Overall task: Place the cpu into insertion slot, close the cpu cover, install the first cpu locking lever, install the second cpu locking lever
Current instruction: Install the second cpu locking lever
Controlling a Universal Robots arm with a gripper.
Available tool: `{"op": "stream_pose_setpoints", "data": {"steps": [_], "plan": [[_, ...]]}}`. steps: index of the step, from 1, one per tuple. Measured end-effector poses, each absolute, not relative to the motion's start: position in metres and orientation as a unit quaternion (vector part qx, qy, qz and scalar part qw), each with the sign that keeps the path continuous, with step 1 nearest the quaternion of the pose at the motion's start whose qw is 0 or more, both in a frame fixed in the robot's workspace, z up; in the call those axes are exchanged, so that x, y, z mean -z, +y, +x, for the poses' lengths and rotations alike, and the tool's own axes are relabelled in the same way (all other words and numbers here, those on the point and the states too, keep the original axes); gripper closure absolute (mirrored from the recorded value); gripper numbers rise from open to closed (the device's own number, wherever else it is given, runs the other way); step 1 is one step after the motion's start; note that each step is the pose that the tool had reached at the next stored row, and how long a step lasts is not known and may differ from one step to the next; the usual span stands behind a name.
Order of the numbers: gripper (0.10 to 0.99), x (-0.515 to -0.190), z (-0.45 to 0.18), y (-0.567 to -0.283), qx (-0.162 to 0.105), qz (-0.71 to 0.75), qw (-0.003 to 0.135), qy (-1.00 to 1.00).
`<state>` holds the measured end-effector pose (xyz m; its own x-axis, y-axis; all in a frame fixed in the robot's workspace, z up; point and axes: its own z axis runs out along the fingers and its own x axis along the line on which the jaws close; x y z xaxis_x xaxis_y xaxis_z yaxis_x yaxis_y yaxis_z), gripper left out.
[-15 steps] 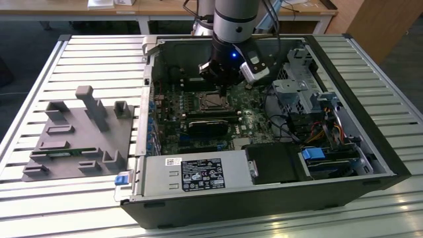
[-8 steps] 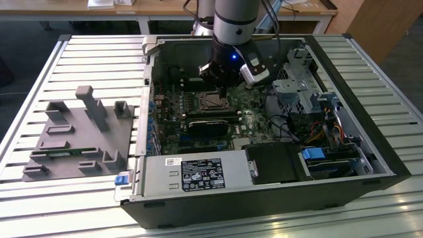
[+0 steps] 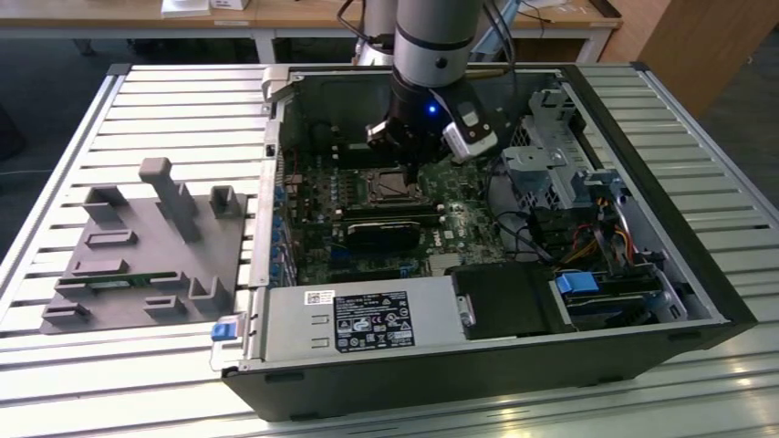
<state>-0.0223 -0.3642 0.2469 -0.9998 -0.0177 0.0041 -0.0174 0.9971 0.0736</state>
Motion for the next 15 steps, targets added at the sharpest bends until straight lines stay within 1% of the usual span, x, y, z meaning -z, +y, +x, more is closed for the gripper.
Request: {"op": "stream_pose_setpoints", "data": {"steps": [15], "plan": [[0.98, -0.2463, -0.0266, -0.3683, 0.037, 0.009, 0.002, -0.999]]}}
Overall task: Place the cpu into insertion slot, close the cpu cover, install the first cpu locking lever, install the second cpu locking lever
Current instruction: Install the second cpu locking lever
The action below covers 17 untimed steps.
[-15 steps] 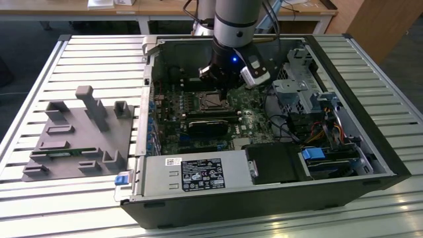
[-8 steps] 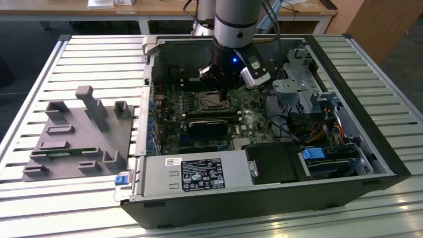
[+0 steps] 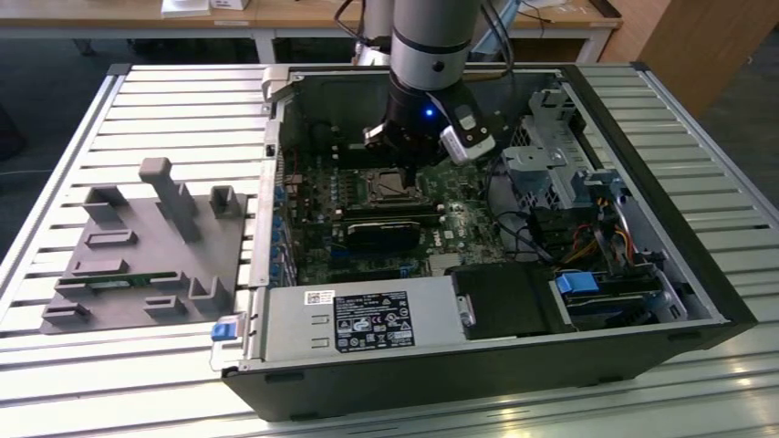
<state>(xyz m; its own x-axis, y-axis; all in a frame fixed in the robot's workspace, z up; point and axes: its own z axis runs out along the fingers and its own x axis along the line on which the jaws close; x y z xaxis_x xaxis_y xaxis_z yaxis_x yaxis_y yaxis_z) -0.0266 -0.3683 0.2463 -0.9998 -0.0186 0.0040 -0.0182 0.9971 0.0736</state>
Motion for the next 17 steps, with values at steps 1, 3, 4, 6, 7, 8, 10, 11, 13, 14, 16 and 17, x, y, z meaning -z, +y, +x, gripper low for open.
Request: {"op": "stream_pose_setpoints", "data": {"steps": [1, 3, 4, 6, 7, 8, 10, 11, 13, 14, 16, 17], "plan": [[0.98, -0.2463, -0.0287, -0.3684, 0.037, 0.009, 0.002, -0.999], [0.98, -0.2462, -0.0317, -0.3685, 0.037, 0.009, 0.002, -0.999], [0.98, -0.2461, -0.0327, -0.3686, 0.037, 0.01, 0.002, -0.999], [0.98, -0.2457, -0.0337, -0.3688, 0.037, 0.01, 0.002, -0.999], [0.98, -0.2455, -0.0341, -0.3689, 0.037, 0.01, 0.002, -0.999], [0.98, -0.2452, -0.0344, -0.3691, 0.037, 0.01, 0.002, -0.999], [0.98, -0.2448, -0.035, -0.3704, 0.037, 0.011, 0.002, -0.999], [0.98, -0.2446, -0.0352, -0.3713, 0.037, 0.011, 0.002, -0.999], [0.98, -0.2441, -0.0354, -0.3731, 0.037, 0.012, 0.003, -0.999], [0.98, -0.2436, -0.0354, -0.3741, 0.037, 0.012, 0.003, -0.999], [0.98, -0.2423, -0.0356, -0.3755, 0.037, 0.013, 0.002, -0.999], [0.98, -0.2417, -0.0358, -0.3762, 0.037, 0.013, 0.003, -0.999]]}}
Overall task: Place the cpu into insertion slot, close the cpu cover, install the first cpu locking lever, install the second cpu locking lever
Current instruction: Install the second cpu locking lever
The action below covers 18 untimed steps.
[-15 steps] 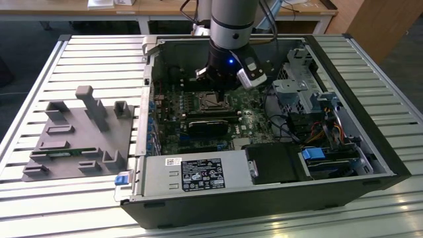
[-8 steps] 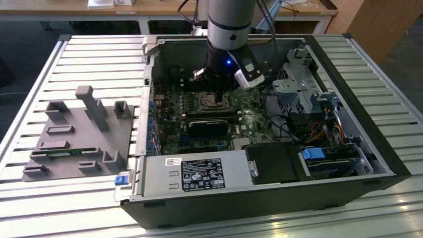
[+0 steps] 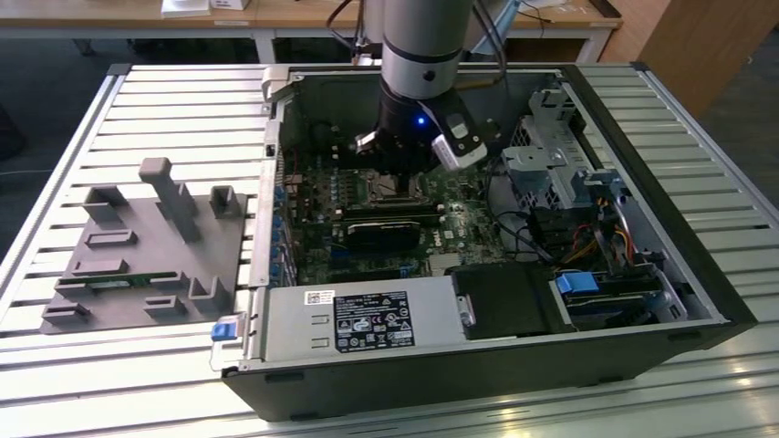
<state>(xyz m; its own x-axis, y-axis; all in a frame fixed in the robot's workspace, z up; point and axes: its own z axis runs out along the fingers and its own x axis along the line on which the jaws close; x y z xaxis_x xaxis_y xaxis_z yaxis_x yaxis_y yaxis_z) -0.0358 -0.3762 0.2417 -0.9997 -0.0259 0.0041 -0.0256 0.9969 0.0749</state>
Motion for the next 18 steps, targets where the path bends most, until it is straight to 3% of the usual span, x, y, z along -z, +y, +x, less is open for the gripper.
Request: {"op": "stream_pose_setpoints", "data": {"steps": [14, 18], "plan": [[0.98, -0.233, -0.058, -0.377, 0.043, 0.015, 0.002, -0.999], [0.98, -0.23, -0.06, -0.381, 0.056, 0.015, 0.002, -0.998]]}}
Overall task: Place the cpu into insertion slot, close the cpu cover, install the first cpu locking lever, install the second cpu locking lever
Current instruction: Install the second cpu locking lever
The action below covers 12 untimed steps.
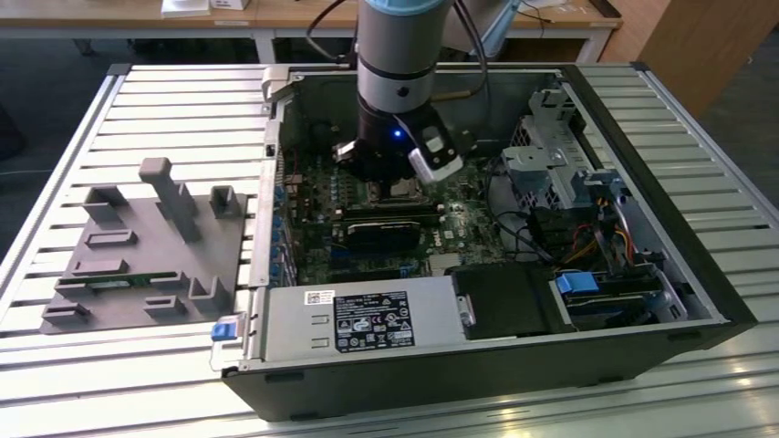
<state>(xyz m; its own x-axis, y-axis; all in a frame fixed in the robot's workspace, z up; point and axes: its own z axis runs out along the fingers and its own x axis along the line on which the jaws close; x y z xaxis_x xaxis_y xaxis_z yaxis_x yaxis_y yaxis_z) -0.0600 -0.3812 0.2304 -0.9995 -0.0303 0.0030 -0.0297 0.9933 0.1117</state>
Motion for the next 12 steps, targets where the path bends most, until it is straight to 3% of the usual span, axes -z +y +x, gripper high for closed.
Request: {"op": "stream_pose_setpoints", "data": {"steps": [12], "plan": [[0.98, -0.217, -0.063, -0.386, 0.073, 0.015, 0.002, -0.997]]}}
